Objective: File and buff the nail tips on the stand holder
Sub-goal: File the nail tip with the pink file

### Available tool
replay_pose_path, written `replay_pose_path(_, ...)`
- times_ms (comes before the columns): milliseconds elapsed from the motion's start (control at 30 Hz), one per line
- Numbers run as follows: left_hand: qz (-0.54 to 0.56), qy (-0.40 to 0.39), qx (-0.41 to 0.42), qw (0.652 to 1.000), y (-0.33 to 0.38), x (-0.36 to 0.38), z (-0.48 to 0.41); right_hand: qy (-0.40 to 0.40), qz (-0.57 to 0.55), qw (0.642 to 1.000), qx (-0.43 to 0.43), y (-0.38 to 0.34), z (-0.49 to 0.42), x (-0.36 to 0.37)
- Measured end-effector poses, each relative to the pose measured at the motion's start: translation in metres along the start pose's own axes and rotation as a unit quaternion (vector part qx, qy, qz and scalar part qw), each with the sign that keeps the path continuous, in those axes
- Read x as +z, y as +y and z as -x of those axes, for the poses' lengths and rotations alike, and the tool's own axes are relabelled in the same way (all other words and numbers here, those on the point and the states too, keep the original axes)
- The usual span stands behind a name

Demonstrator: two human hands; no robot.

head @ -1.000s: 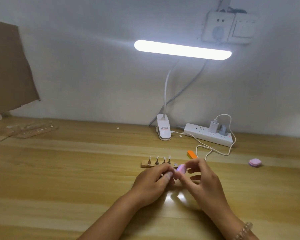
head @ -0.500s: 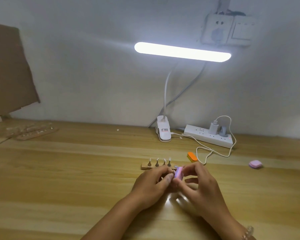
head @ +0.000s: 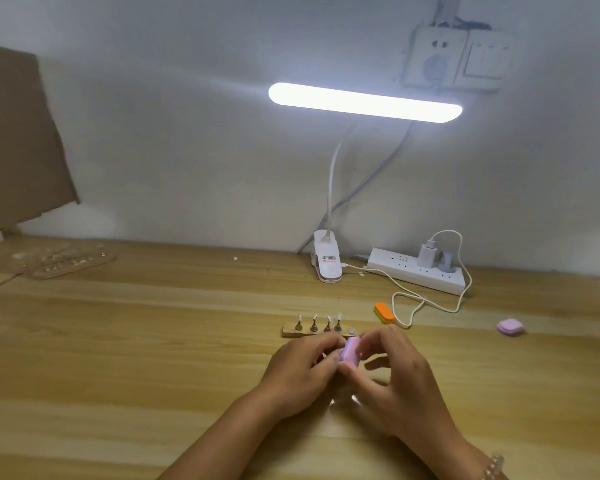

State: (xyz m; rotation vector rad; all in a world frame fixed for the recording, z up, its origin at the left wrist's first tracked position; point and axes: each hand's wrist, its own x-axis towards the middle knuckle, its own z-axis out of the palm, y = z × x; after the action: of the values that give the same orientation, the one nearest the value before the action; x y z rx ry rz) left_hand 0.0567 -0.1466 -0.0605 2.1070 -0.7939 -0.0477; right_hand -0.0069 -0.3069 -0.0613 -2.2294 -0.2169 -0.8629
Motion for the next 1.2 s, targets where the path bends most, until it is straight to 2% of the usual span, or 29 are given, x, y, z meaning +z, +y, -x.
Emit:
replay_pose_path(267,0.003,0.009,-0.006,1.0,-0.001,0.0,0.0,-0.034,-0.001,0.999,-0.026,-0.006,0.003,-0.002)
replay_pose_path(433,0.022,-0.001,-0.006,1.0,-0.001,0.0,0.0,-0.013,-0.014,0.997,0.07,0.008,0.0,-0.005)
replay_pose_path(533,0.019,0.006,0.002,1.0,0.0,0.0,0.0,-0.032,0.009,0.999,0.043,0.003,0.004,-0.005)
replay_pose_path(667,0.002,0.003,0.006,1.0,-0.002,0.0,0.0,-0.01,0.001,0.998,0.067,0.003,0.002,-0.005)
replay_pose_path(733,0.001,0.004,0.004,1.0,-0.002,0.0,0.0,-0.018,0.03,0.999,0.031,0.0,0.002,-0.005)
replay_pose_path(867,-0.006,0.004,0.003,1.0,0.0,0.0,0.001,-0.019,0.004,0.998,0.053,0.002,0.001,-0.007)
replay_pose_path(967,-0.013,0.006,0.003,1.0,0.001,-0.001,0.002,-0.034,0.028,0.999,0.018,-0.001,0.002,-0.006)
replay_pose_path(1067,-0.007,0.007,0.003,1.0,0.001,-0.001,0.002,-0.027,-0.002,0.997,0.067,0.004,0.001,-0.007)
replay_pose_path(1200,0.016,0.02,-0.005,1.0,0.002,0.0,0.002,-0.052,0.0,0.997,0.055,0.004,0.002,-0.005)
